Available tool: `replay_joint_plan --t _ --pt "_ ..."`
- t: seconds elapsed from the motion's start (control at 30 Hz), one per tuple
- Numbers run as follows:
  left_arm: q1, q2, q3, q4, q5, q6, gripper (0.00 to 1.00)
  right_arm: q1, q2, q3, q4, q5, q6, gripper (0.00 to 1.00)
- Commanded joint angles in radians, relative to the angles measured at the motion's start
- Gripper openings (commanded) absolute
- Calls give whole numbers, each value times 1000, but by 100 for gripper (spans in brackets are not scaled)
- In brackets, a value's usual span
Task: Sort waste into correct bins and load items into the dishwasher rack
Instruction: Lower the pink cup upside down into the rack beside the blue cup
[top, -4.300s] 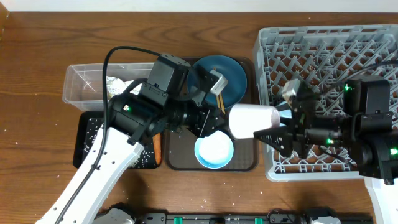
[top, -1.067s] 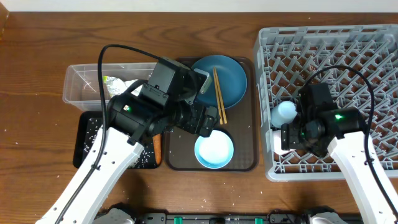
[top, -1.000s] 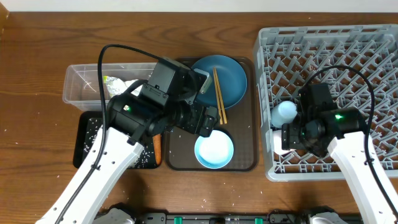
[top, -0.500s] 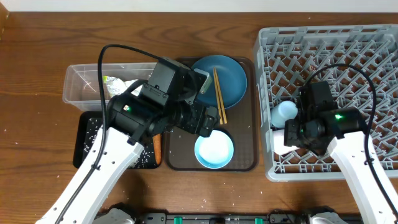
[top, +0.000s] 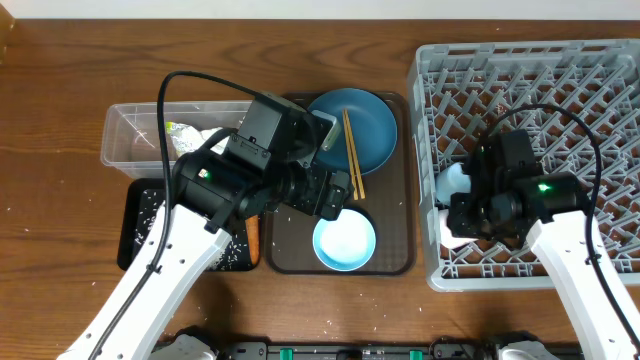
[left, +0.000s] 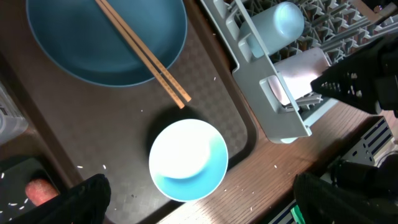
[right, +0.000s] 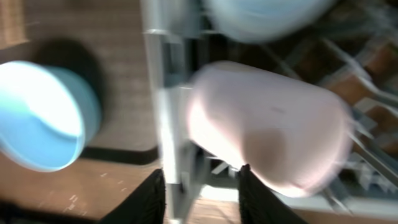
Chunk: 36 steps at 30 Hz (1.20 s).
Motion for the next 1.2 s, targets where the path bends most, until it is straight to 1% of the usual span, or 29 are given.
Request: replay_joint_plan --t 0.0,0.1,0.3,0.47,0.57,0.67,0.8,0.9,0.97,1.03,1.1,1.17 --pt "0 1 -1 -3 -10 7 96 5 4 -1 13 -127 -119 39" --pt "0 1 -1 -3 -10 6 96 -8 0 15 14 -91 -146 42" --pt "0 1 -1 -3 -10 7 96 -34 -23 43 -8 2 -145 42" --pt "0 1 -1 -3 -10 7 96 -34 -23 37 -42 167 -80 42" --pt "0 1 -1 -3 -10 7 96 -34 -21 17 -26 181 -58 43" --pt "0 1 -1 -3 -10 7 96 -34 -17 -21 12 179 -38 45" --pt "0 1 -1 -3 -10 7 96 -33 -4 -60 66 121 -31 45" --pt "0 1 -1 -3 -10 7 96 -32 -1 -61 62 45 -66 45" --pt "0 1 -1 -3 -10 7 96 -32 -4 -60 62 -68 -138 46" --pt "0 1 -1 -3 -10 7 96 -32 -6 -51 55 -198 -219 49" --pt "0 1 -1 -3 -10 6 97 -32 -9 -34 50 -285 -262 52" --pt "0 1 -1 -3 -10 7 96 -32 -14 -13 50 -332 -277 53"
